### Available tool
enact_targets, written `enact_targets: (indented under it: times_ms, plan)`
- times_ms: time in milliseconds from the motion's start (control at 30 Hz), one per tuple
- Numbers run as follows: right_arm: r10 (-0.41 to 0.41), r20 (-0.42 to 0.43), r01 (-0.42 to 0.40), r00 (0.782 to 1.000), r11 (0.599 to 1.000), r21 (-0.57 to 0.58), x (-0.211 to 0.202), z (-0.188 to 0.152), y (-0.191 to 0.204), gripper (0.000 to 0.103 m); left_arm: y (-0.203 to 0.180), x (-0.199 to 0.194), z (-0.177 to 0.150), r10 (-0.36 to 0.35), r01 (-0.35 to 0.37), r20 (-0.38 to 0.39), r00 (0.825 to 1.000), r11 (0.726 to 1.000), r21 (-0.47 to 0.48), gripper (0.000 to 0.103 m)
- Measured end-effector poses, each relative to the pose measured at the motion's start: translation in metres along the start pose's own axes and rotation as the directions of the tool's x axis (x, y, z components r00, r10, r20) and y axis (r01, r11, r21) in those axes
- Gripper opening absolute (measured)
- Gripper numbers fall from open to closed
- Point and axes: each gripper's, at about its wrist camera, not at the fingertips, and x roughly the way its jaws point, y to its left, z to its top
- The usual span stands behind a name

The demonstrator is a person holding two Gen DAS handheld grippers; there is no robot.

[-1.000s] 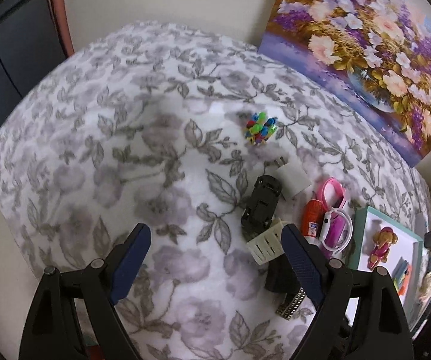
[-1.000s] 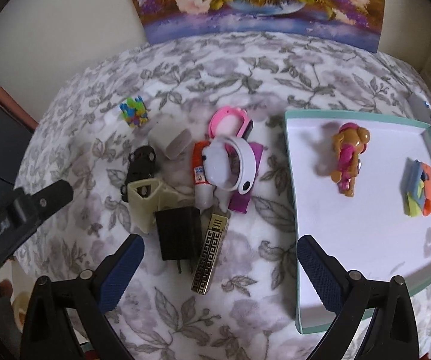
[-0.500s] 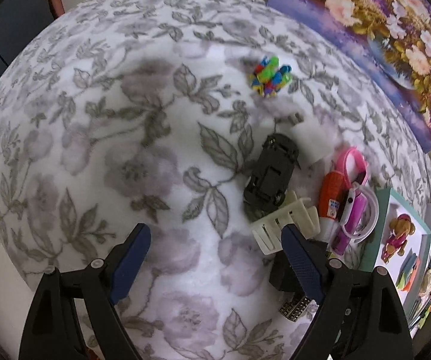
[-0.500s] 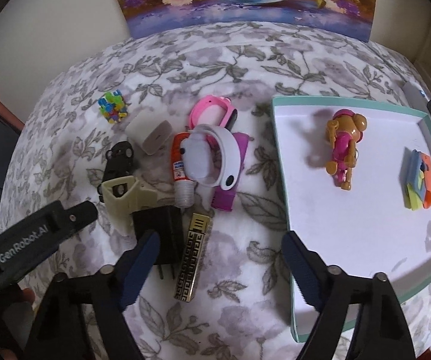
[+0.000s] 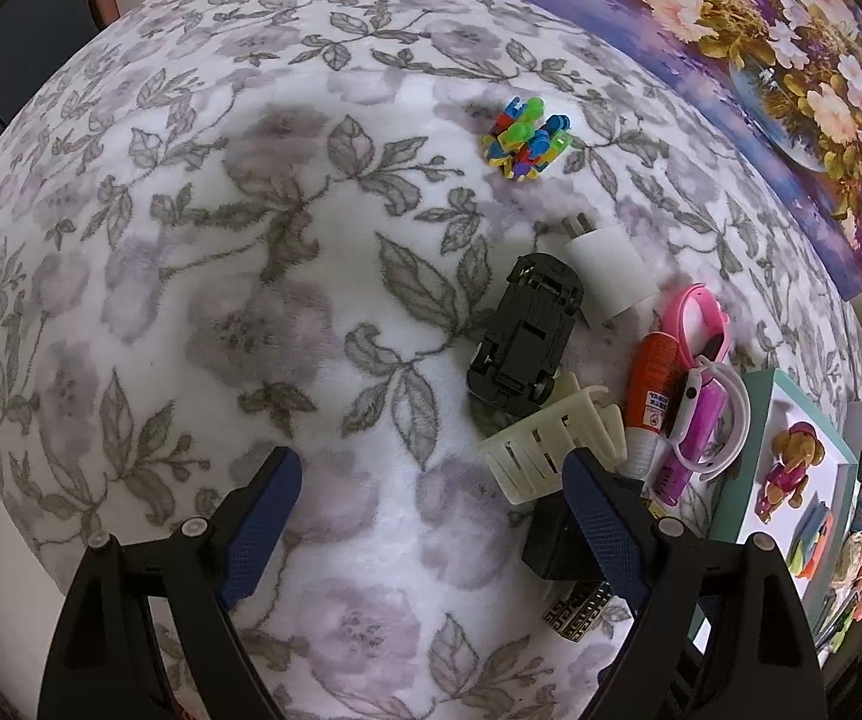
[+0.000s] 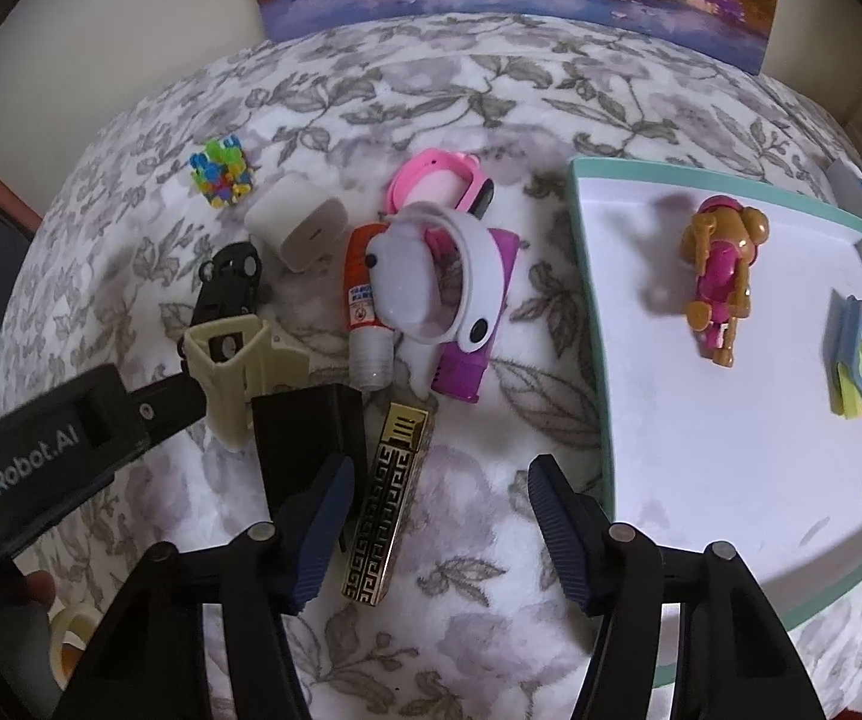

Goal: Organize rigid objects
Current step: 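Grasp the gold-patterned comb with the right tool while the left tool grasps the black charger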

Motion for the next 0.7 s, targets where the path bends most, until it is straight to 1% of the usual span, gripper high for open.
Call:
enact_targets:
  times_ms: [33, 200, 333, 400, 467, 567, 700]
  plan:
    - [0.002, 0.003, -0.002, 1.0, 1.0, -0.005, 0.0, 0.0, 0.001, 0.064, 0.0, 0.0, 0.0, -0.001, 0.001, 0.0, 1.0, 1.0, -0.001, 0.089]
    - [0.031, 0.009, -0.031, 0.999, 0.999, -0.016, -0.001, 0.001, 0.004, 0.051, 0.001, -0.002, -0.001, -0.003, 0.003, 0.003, 1.0, 1.0, -0.005, 0.089]
    - [0.022, 0.007, -0.022, 1.0, 1.0, -0.012, 0.001, 0.002, 0.001, 0.049, 0.001, -0.003, -0.002, -0.002, 0.002, 0.006, 1.0, 1.0, 0.0, 0.089]
    - [0.021, -0.01, -0.021, 1.0, 1.0, -0.014, 0.006, 0.001, 0.001, 0.048, 0.001, -0.003, -0.002, -0.003, 0.003, 0.003, 1.0, 1.0, 0.002, 0.089]
    - [0.035, -0.018, -0.035, 0.999, 0.999, -0.01, 0.008, 0.0, 0.0, 0.048, 0.001, -0.001, -0.002, -0.003, 0.003, -0.002, 1.0, 1.0, 0.002, 0.089]
    - [0.031, -0.017, -0.032, 0.999, 0.999, -0.019, 0.008, 0.0, 0.002, 0.048, 0.0, 0.001, -0.002, 0.003, -0.003, -0.006, 1.0, 1.0, 0.003, 0.089]
    - [0.045, -0.034, -0.047, 0.998, 0.998, -0.039, 0.013, -0.003, 0.009, 0.048, -0.001, 0.004, -0.001, 0.0, 0.0, -0.014, 1.0, 1.0, 0.002, 0.089]
